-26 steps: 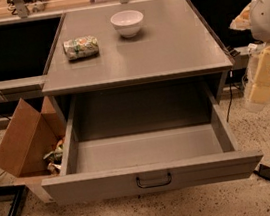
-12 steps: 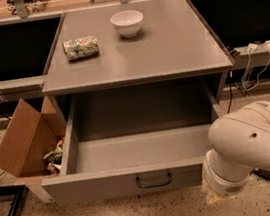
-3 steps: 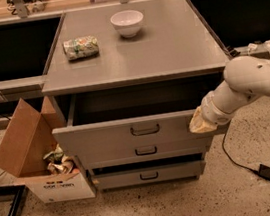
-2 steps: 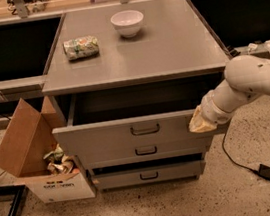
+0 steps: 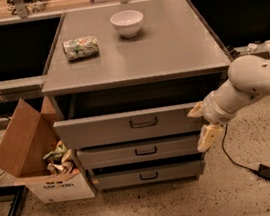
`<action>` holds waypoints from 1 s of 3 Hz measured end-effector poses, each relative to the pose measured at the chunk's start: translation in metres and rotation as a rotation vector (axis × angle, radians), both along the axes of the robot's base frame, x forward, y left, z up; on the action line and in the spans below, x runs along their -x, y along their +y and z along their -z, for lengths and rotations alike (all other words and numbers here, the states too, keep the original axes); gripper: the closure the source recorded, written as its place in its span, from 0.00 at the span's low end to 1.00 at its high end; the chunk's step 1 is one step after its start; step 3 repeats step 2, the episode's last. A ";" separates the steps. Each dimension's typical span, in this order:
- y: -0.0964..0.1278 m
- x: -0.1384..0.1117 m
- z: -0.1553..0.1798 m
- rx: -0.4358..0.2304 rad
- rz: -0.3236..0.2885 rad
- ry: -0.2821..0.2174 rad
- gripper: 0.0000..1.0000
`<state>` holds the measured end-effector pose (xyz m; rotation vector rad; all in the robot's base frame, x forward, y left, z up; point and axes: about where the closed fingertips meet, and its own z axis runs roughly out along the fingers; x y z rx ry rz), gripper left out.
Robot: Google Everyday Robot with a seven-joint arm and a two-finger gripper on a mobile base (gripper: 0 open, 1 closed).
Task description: Close top drawer
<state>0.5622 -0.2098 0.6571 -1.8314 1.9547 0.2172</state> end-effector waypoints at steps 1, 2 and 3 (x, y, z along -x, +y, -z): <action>0.002 0.002 0.000 -0.006 -0.006 0.004 0.00; 0.007 0.003 0.002 -0.010 -0.021 0.019 0.00; 0.007 0.003 0.002 -0.010 -0.021 0.019 0.00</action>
Offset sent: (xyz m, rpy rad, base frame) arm -0.0024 0.0120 -0.0013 0.0138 0.0301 0.0344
